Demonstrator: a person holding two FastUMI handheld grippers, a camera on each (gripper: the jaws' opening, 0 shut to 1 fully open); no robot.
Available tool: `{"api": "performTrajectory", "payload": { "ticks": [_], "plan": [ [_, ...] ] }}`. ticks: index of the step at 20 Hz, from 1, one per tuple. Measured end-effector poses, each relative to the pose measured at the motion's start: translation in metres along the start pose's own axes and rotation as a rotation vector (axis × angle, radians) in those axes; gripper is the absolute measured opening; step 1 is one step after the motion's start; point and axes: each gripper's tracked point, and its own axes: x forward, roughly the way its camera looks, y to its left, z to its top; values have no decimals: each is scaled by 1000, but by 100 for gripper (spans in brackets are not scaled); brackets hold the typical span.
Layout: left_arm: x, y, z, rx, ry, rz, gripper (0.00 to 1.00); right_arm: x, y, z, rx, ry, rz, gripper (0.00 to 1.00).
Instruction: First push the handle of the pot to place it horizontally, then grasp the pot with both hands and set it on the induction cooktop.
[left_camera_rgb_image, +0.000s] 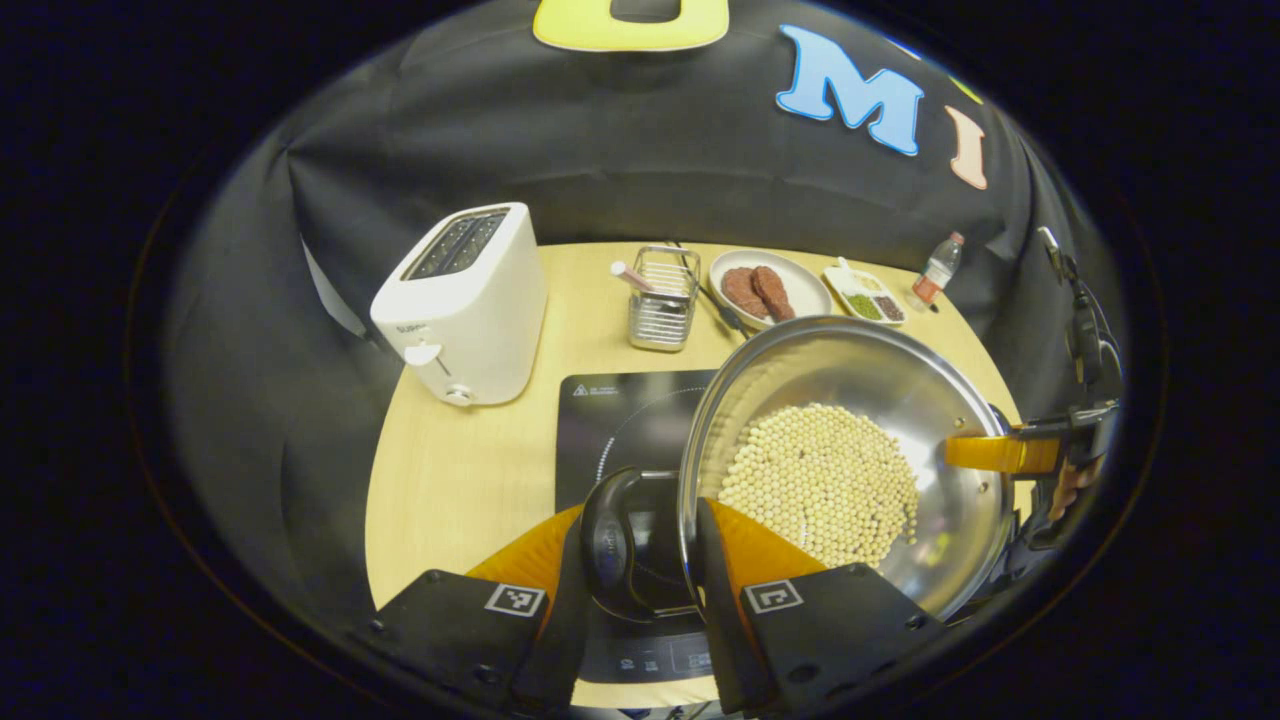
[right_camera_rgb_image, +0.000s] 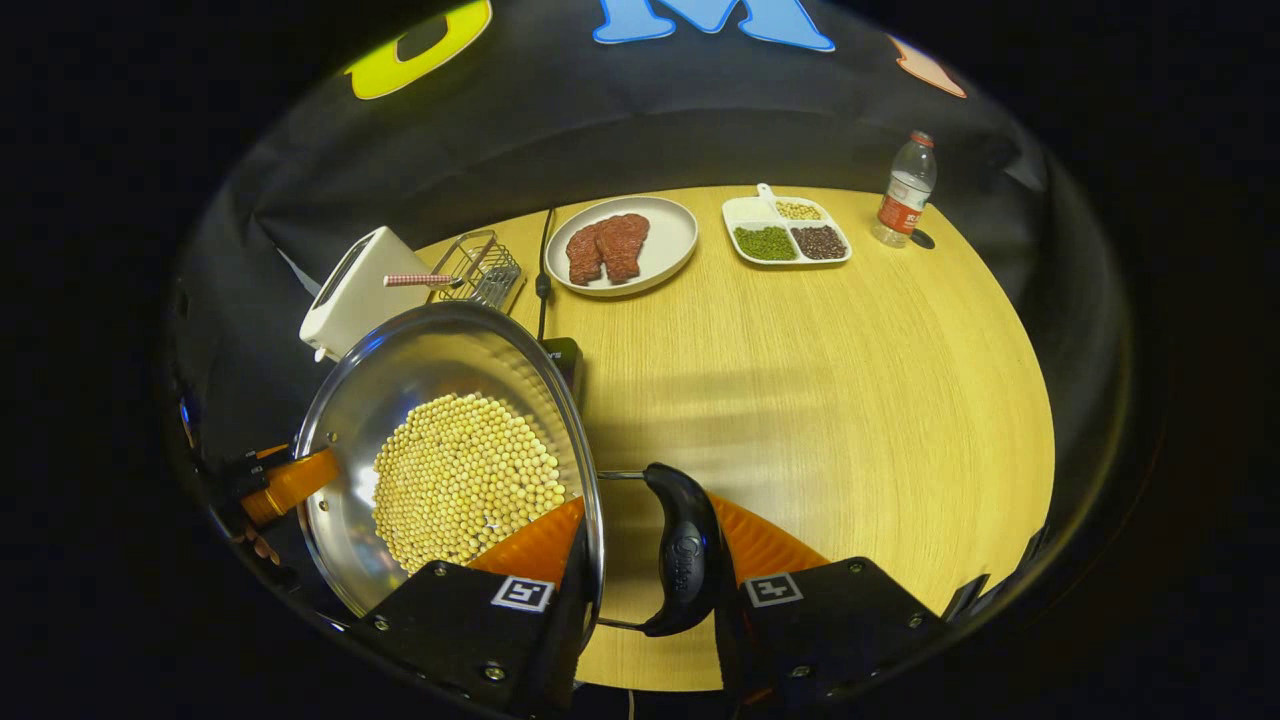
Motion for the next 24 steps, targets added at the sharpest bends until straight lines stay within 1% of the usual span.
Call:
{"api": "performTrajectory", "payload": {
  "ticks": [4, 5, 6, 7, 8, 12, 15, 16, 24],
  "plan": [
    [11, 15, 1, 8, 13, 6, 58, 12, 15, 0, 5, 15, 1, 55],
    [12, 18, 1, 9, 16, 5, 55, 14, 19, 0, 7, 19, 2, 55],
    [10, 19, 1, 7, 19, 4, 58, 16, 22, 0, 8, 21, 1, 55],
    [12, 20, 2, 6, 21, 3, 58, 17, 25, 0, 8, 22, 0, 55],
    [15, 23, 2, 6, 22, 5, 61, 20, 28, 1, 9, 25, -1, 55],
    [21, 30, 1, -2, 22, 7, 55, 29, 38, 5, 11, 30, -5, 55],
    [23, 33, 2, -2, 19, 3, 61, 35, 43, 8, 10, 31, -10, 55],
    [23, 35, 1, -3, 19, 1, 55, 38, 45, 7, 12, 35, -11, 55],
    [30, 40, 0, -4, 10, -9, 55, 53, 53, 7, 16, 38, -17, 55]
  ]
}}
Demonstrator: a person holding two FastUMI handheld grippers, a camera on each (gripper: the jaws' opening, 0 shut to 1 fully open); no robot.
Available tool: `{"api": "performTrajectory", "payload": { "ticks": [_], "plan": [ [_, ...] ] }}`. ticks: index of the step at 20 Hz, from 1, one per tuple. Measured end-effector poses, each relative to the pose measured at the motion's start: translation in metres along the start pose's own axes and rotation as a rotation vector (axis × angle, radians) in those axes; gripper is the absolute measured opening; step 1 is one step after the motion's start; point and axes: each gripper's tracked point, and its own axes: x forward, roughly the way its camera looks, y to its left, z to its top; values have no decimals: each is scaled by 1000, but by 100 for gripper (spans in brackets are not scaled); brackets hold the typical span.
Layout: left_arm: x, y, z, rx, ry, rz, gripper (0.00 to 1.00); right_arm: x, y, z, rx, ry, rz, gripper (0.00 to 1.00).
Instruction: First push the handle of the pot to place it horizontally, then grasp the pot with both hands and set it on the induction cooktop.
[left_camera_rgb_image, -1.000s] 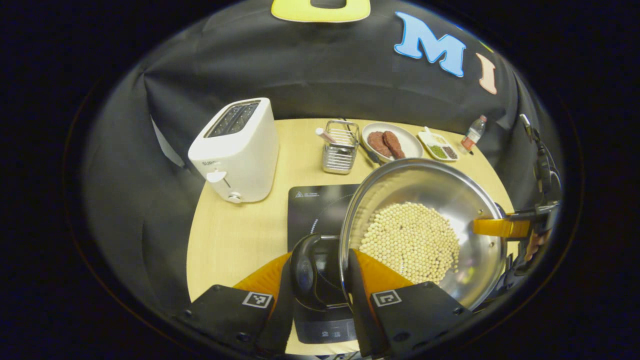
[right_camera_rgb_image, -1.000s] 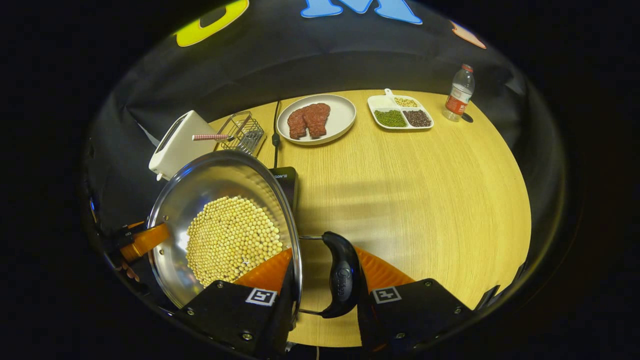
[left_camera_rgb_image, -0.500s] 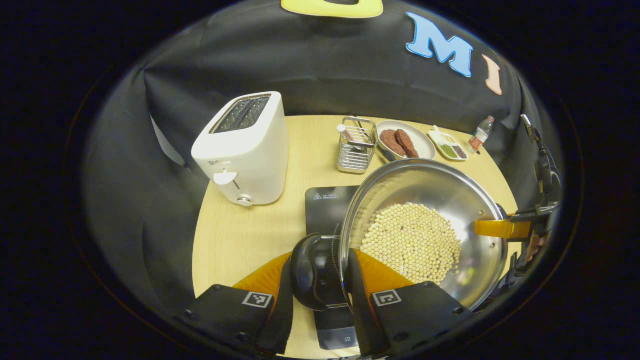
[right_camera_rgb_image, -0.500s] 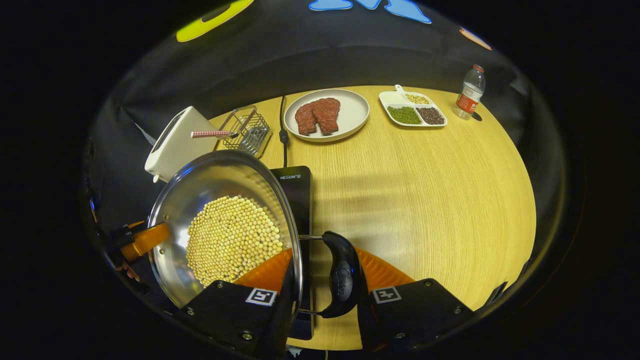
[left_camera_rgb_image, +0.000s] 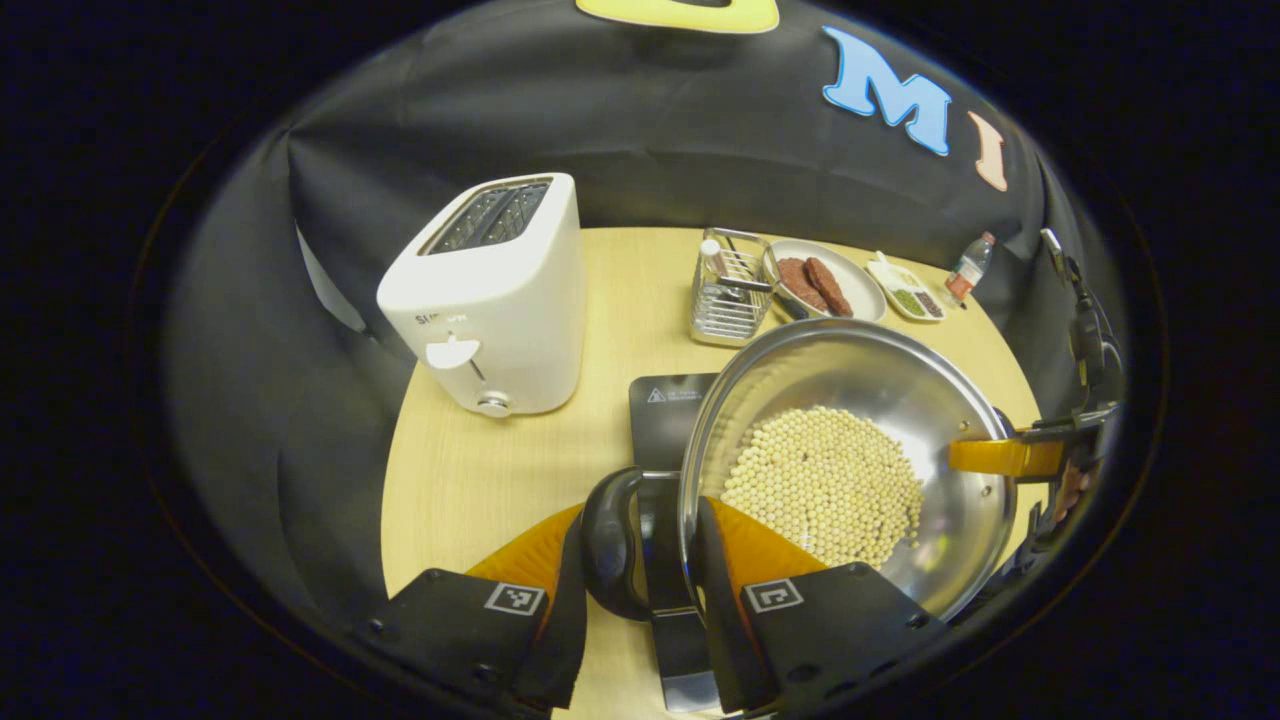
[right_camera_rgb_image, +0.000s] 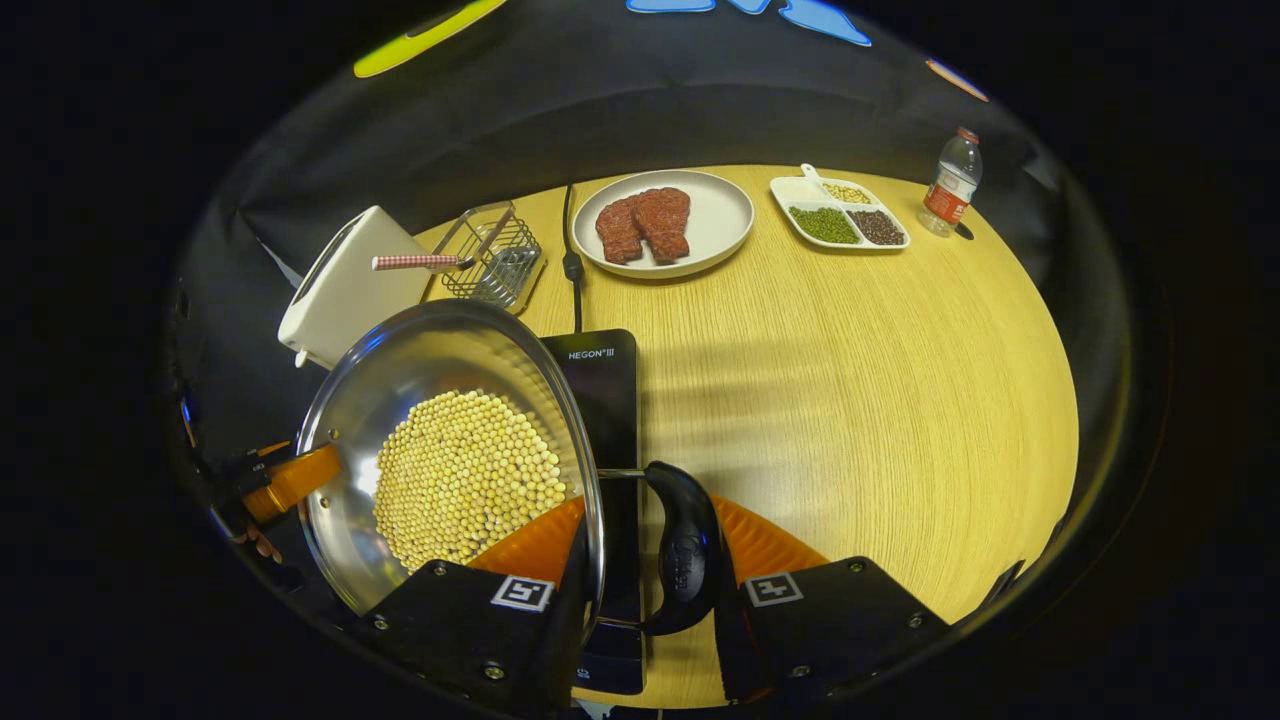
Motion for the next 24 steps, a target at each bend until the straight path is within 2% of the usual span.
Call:
{"api": "performTrajectory", "payload": {
  "ticks": [3, 4, 6, 8, 9, 10, 11, 12, 13, 14, 15, 16, 17, 18, 21, 24],
  "plan": [
    [2, 1, 2, -2, -8, -4, 55, 4, 1, 2, 0, -9, -2, 55],
    [3, 1, 1, -3, -8, -6, 58, 4, 2, 2, 1, -9, -3, 55],
    [5, 2, 2, 0, -16, -10, 55, 6, 3, 2, 3, -16, -3, 55],
    [7, 2, 2, -9, -24, -15, 59, 7, 3, 0, 8, -22, 5, 55],
    [9, 1, 3, -15, -26, -16, 58, 7, 4, 2, 15, -31, 10, 55],
    [7, 1, 2, -14, -31, -14, 61, 8, 4, 3, 17, -40, 17, 49],
    [8, 2, 2, -16, -35, -12, 65, 8, 4, 4, 11, -43, 20, 55],
    [5, 3, 2, -16, -45, -8, 61, 9, 4, 7, 2, -53, 28, 56],
    [4, 4, 6, -14, -65, -1, 63, 8, 4, 9, -17, -62, 29, 58],
    [1, 7, 10, -18, -88, 13, 69, 6, 2, 15, -36, -88, 26, 54],
    [-2, 7, 16, -32, -112, 17, 71, 2, 2, 22, -51, -116, 35, 66],
    [-6, 8, 19, -54, -128, 22, 84, -2, 3, 27, -59, -138, 46, 79],
    [-13, 9, 25, -77, -155, 32, 86, -8, 2, 32, -62, -162, 54, 77],
    [-23, 11, 32, -93, -191, 51, 86, -16, 0, 39, -64, -191, 61, 96],
    [-66, 7, 65, -125, -337, 103, 89, -51, -11, 65, -72, -328, 83, 96],
    [-117, -31, 96, -140, -477, 130, 89, -102, -31, 95, -92, -486, 100, 96]
  ]
}}
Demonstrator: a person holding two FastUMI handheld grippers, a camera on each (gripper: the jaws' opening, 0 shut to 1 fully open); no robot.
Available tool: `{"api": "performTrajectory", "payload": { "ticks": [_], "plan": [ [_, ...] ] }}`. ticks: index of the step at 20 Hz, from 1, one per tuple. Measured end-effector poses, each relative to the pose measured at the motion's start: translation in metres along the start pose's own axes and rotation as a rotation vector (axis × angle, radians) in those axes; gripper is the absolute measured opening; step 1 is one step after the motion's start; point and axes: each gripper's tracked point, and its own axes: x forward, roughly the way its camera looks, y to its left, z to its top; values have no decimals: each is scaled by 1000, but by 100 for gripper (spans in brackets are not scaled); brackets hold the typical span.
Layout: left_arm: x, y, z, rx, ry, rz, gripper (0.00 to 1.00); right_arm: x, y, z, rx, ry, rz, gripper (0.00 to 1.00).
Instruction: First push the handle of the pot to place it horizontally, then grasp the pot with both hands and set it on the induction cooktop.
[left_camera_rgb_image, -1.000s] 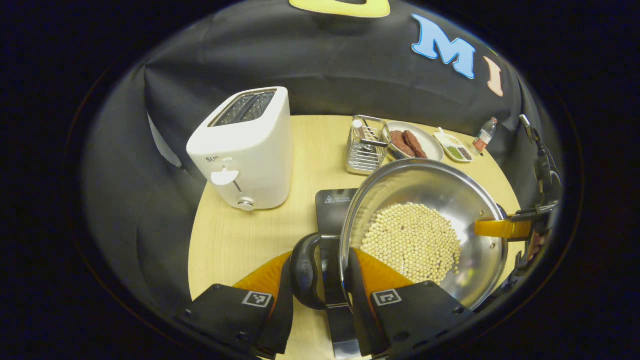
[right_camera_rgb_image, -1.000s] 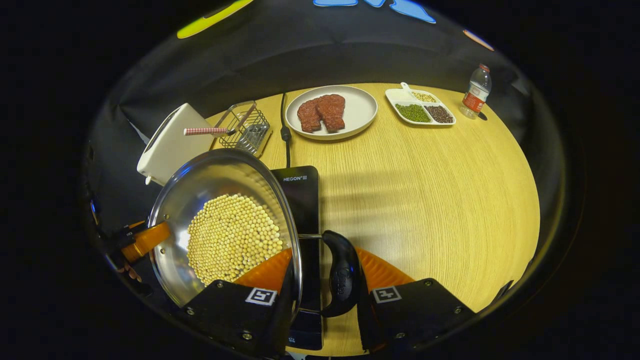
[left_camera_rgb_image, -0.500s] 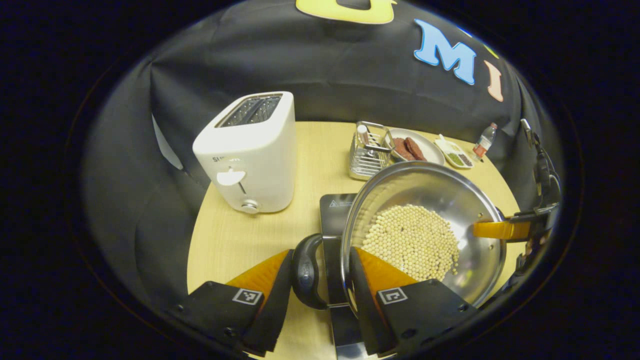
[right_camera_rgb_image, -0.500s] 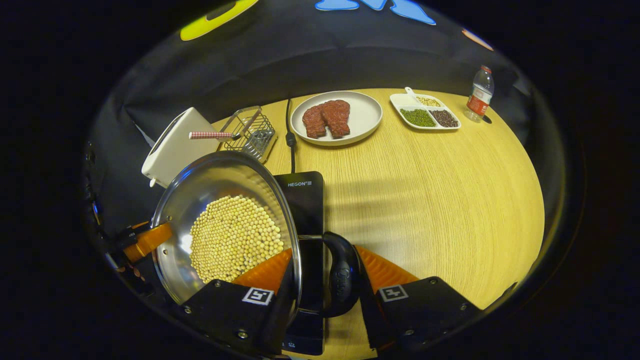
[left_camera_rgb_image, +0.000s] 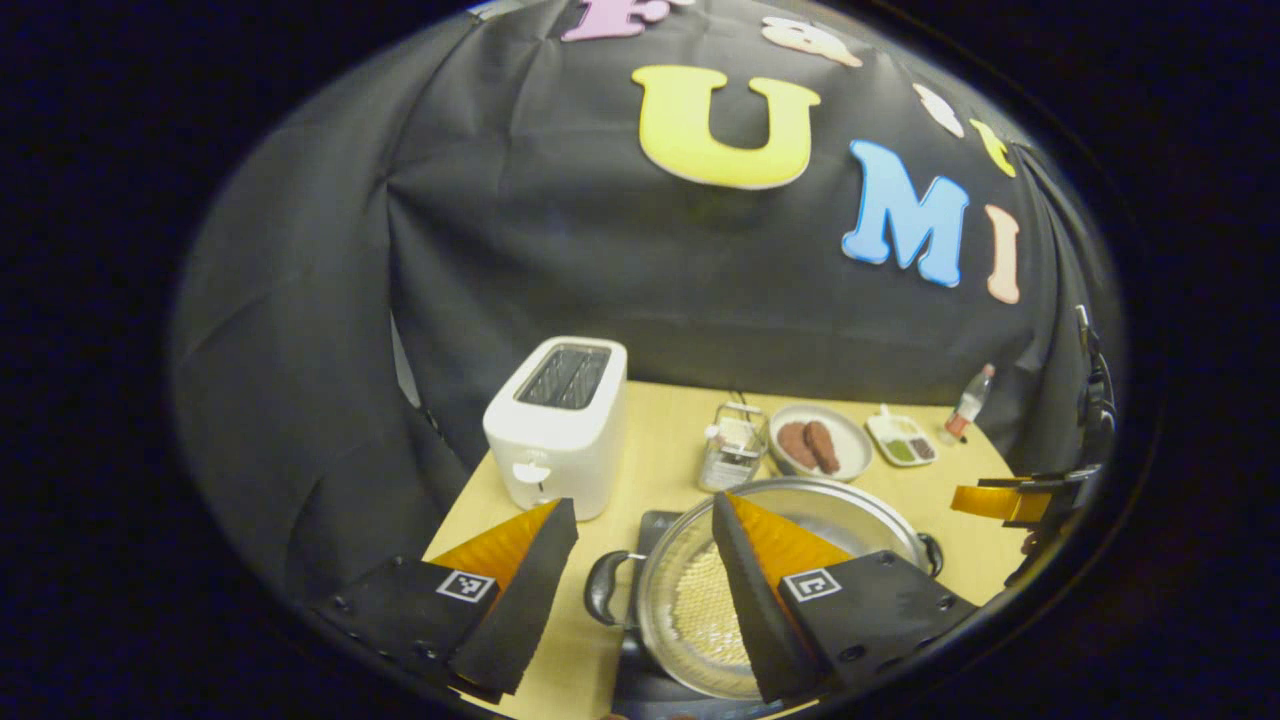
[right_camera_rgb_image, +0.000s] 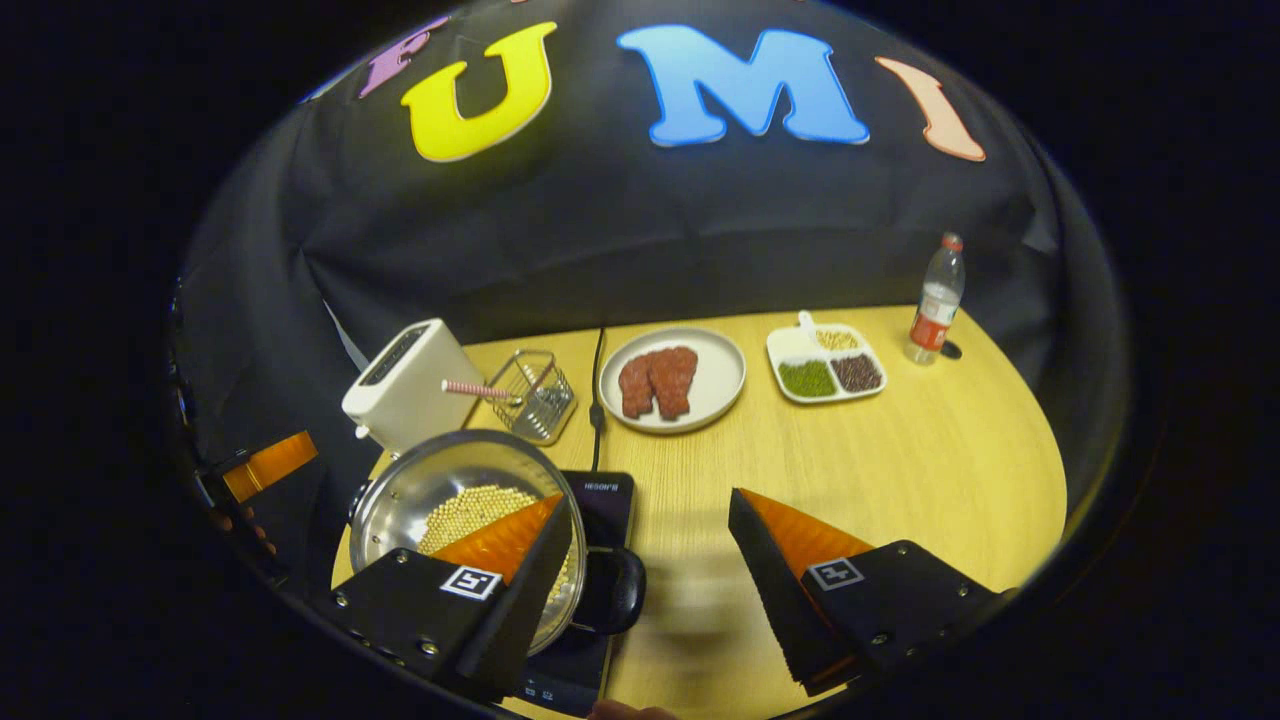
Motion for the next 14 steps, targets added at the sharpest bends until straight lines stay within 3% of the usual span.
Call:
{"api": "performTrajectory", "payload": {
  "ticks": [8, 14],
  "plan": [
    [-110, -195, 100, -47, -317, -39, 89, -132, -80, 116, -65, -366, -10, 95],
    [-187, -325, 139, -49, -446, -97, 89, -212, -141, 150, -52, -471, -8, 95]
  ]
}}
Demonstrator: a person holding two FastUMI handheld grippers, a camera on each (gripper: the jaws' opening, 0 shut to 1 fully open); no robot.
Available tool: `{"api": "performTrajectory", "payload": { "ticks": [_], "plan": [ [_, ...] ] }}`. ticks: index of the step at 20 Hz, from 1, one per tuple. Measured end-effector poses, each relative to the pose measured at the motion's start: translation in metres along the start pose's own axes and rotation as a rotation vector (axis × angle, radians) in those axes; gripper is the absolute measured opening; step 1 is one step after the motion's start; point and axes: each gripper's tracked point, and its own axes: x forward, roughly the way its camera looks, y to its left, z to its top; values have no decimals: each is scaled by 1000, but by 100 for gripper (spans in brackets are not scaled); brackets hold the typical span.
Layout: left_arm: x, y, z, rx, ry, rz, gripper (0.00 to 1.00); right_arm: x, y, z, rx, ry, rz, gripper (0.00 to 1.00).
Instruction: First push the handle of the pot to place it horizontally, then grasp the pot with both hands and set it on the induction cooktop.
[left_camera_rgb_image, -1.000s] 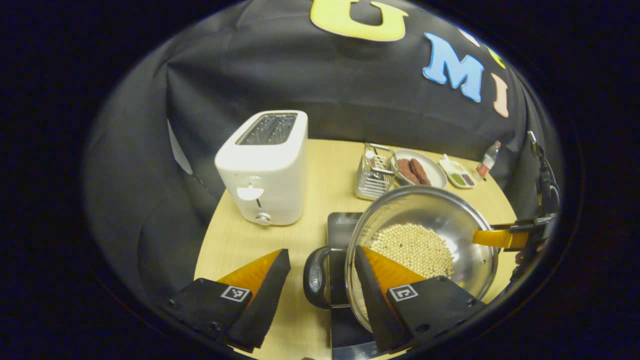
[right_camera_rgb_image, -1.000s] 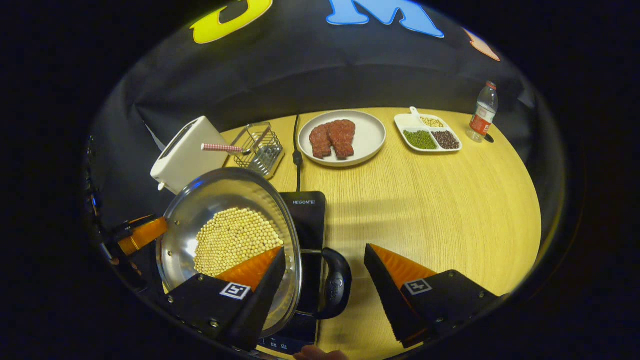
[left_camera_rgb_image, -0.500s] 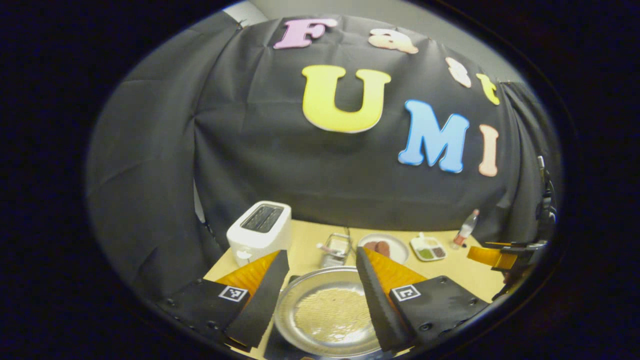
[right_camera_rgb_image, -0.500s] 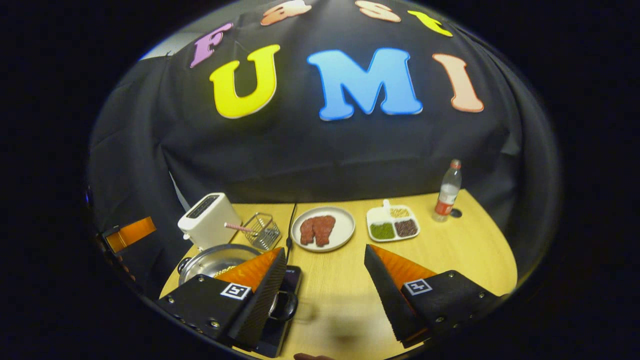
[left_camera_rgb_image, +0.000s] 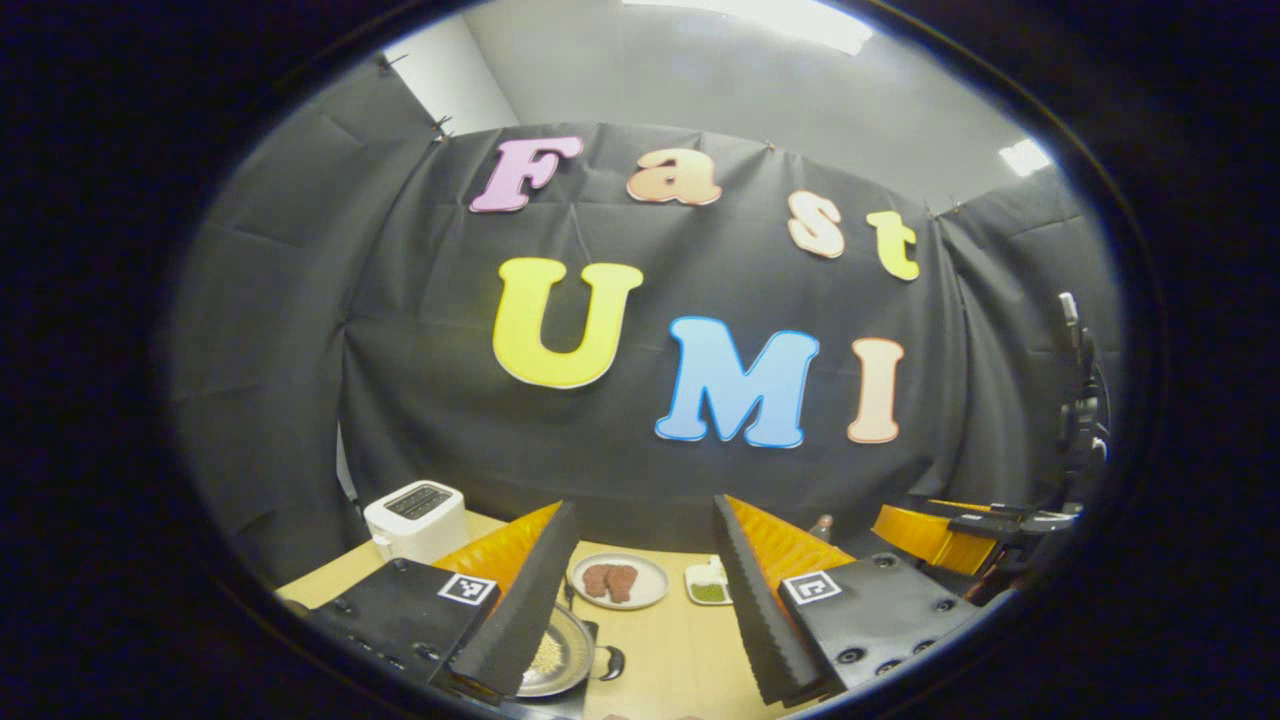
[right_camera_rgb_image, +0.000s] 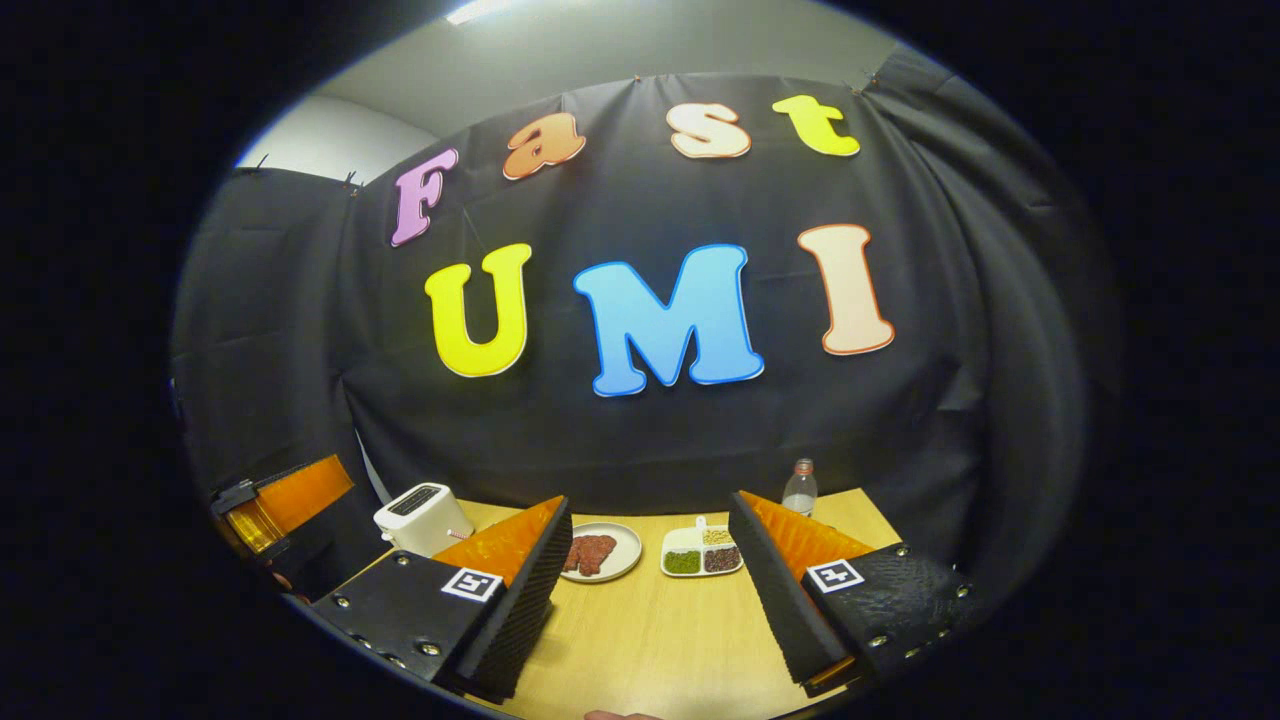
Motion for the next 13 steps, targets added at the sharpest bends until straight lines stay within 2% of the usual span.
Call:
{"api": "performTrajectory", "payload": {
  "ticks": [3, 7, 13],
  "plan": [
    [-18, -34, 19, -2, -41, 3, 89, -19, -26, 14, -2, -20, -11, 95],
    [-42, -55, 31, 9, -70, 20, 89, -29, -53, 17, 32, -15, -2, 95],
    [-56, -69, 51, 27, -110, -33, 89, -52, -65, 34, 24, -53, -63, 95]
  ]
}}
